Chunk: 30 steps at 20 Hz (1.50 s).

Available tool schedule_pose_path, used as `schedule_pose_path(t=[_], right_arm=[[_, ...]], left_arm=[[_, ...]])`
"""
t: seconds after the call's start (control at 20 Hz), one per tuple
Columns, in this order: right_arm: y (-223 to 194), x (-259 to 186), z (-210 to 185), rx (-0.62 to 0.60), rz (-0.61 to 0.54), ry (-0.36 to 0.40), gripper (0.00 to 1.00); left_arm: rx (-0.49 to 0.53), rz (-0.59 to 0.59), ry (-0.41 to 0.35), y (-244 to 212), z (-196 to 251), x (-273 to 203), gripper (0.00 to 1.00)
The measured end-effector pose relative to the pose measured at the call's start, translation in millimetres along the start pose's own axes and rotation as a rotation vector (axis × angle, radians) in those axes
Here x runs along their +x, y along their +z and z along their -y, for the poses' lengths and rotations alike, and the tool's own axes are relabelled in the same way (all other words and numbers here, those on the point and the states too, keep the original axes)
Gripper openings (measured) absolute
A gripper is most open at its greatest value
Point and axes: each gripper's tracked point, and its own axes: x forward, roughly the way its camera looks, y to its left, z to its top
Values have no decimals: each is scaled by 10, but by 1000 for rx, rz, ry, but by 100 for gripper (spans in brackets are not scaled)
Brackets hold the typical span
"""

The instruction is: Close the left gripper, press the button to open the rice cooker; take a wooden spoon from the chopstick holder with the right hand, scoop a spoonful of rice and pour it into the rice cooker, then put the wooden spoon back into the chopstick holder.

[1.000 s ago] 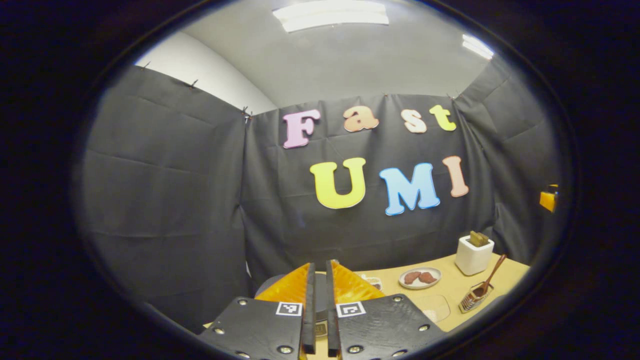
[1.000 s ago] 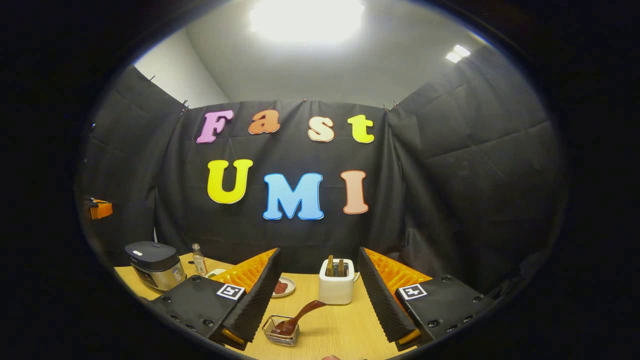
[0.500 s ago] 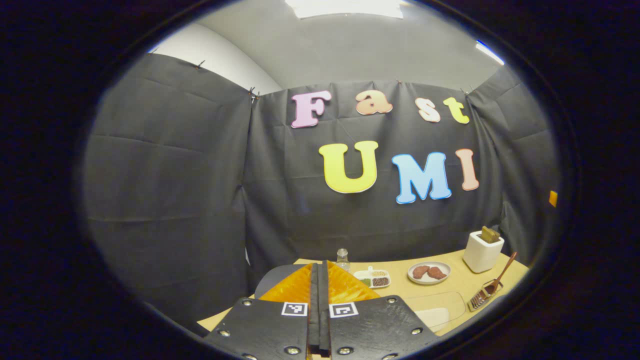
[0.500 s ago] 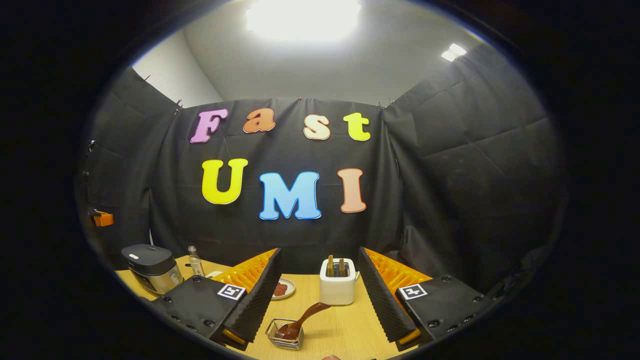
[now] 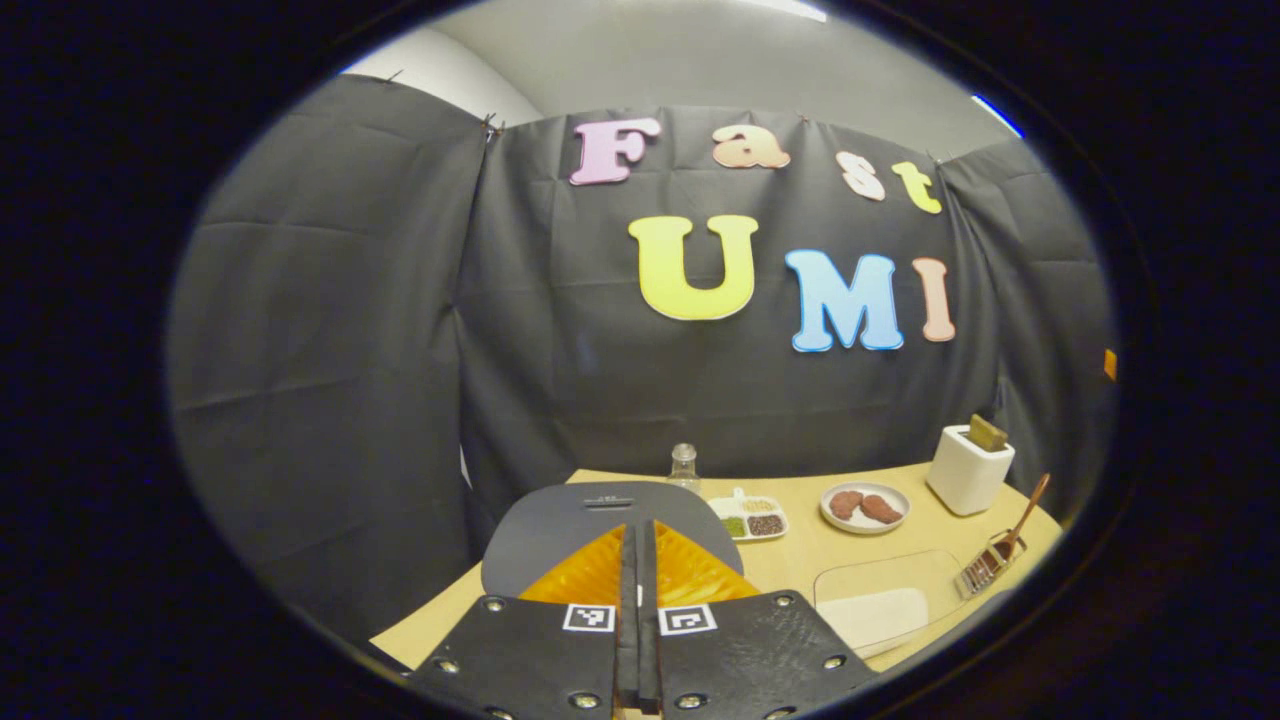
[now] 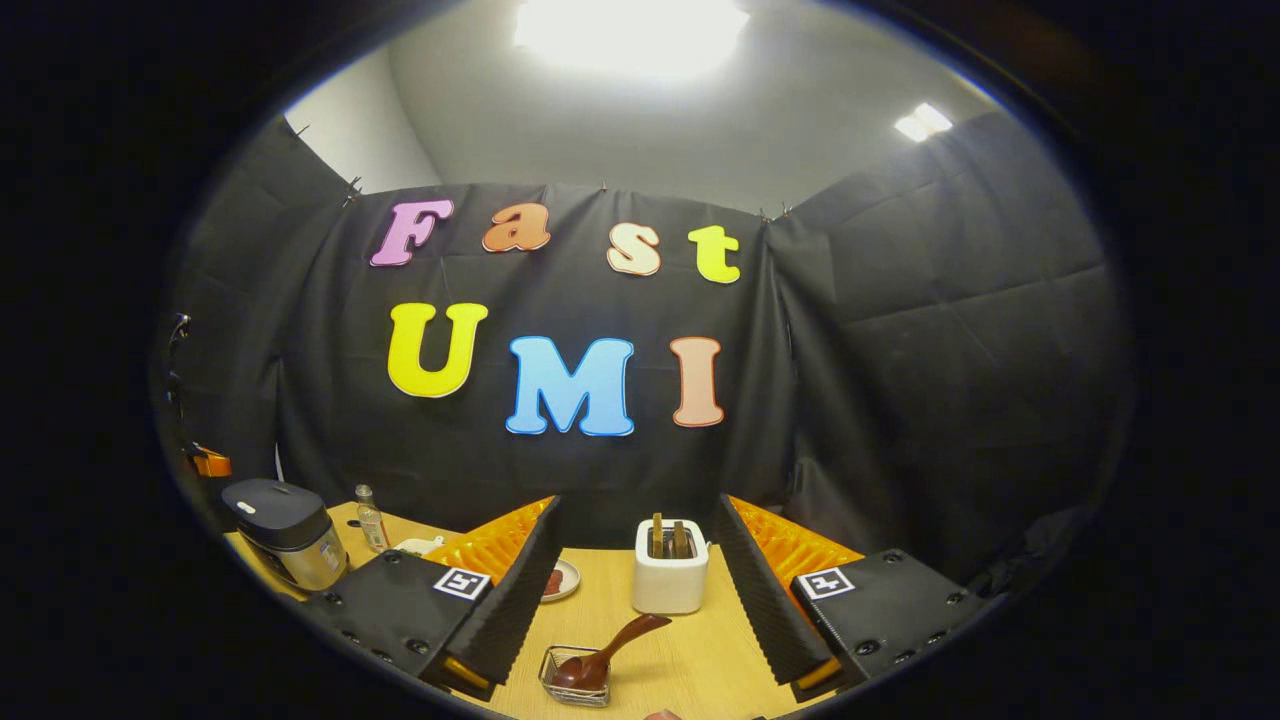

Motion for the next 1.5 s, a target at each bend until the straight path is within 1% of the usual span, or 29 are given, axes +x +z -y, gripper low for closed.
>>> schedule_pose_path(t=[0.05, 0.1, 0.15, 0.2, 0.25, 0.3, 0.4, 0.45, 0.5, 0.6, 0.65, 0.7, 0.75, 0.8, 0.85, 0.9, 0.95, 1.0, 1.05, 1.1, 1.15, 1.2, 1.25, 1.35, 1.4, 1.45, 1.5], right_arm=[[-14, 9, -36, -3, -4, -1, 93], [-24, 20, -68, -5, -9, -2, 95], [-30, 21, -106, -5, -15, -2, 93], [-29, 10, -141, -6, -17, -1, 93], [-30, 17, -178, -9, -19, -1, 93], [-31, 11, -199, -14, -21, 0, 93], [-26, 6, -224, -27, -22, 0, 93], [-21, -15, -228, -32, -21, -2, 95], [-9, -20, -226, -34, -21, -5, 93], [1, -17, -225, -30, -19, -8, 93], [-1, -29, -234, -28, -20, -9, 95], [-1, -19, -234, -26, -21, -10, 95], [-2, -21, -240, -23, -21, -10, 93], [3, -23, -246, -17, -19, -10, 95], [5, -22, -257, -9, -17, -8, 93], [12, -27, -280, -2, -15, -2, 96], [9, -19, -309, -2, -13, 6, 94], [11, -23, -310, -6, -12, 8, 94], [2, -27, -303, -10, -10, 11, 96], [7, -37, -295, -10, -8, 12, 94], [18, -41, -291, -11, -7, 14, 94], [18, -46, -282, -12, -8, 13, 96], [12, -44, -264, -10, -8, 12, 93], [7, -60, -231, -1, -8, 11, 93], [-2, -64, -209, 4, -10, 10, 95], [-23, -60, -186, 8, -15, 8, 95], [-40, -61, -156, 11, -18, 4, 93]], left_arm=[[1, -17, -3, -81, -19, 50, 0], [2, -38, -7, -173, -43, 103, 0], [4, -54, -10, -281, -63, 145, 1], [3, -70, -13, -362, -75, 193, 3], [1, -83, -18, -441, -82, 223, 3], [0, -97, -21, -503, -97, 257, 1], [-1, -121, -23, -667, -110, 309, 1], [-1, -131, -22, -711, -111, 306, 1], [2, -115, -23, -703, -112, 292, 1], [7, -121, -19, -802, -117, 282, 0], [-6, -104, -15, -794, -126, 277, 2], [-16, -108, -13, -826, -125, 271, 2], [-36, -101, -8, -840, -130, 274, 2], [-51, -142, -5, -921, -127, 270, 2], [-48, -123, 3, -871, -106, 264, 0], [-30, -156, 10, -938, -82, 247, 3], [-9, -132, 20, -862, -98, 282, 2], [11, -134, 27, -842, -93, 262, 3], [21, -120, 33, -756, -95, 231, 2], [15, -127, 40, -762, -95, 271, 2], [2, -118, 43, -695, -105, 255, 0], [-9, -114, 45, -628, -108, 240, 2], [-15, -100, 45, -543, -113, 244, 2], [0, -60, 49, -319, -117, 236, 2], [15, -35, 56, -186, -118, 230, 2], [31, -10, 65, -47, -115, 209, 2], [43, 18, 75, 110, -117, 187, 0]])
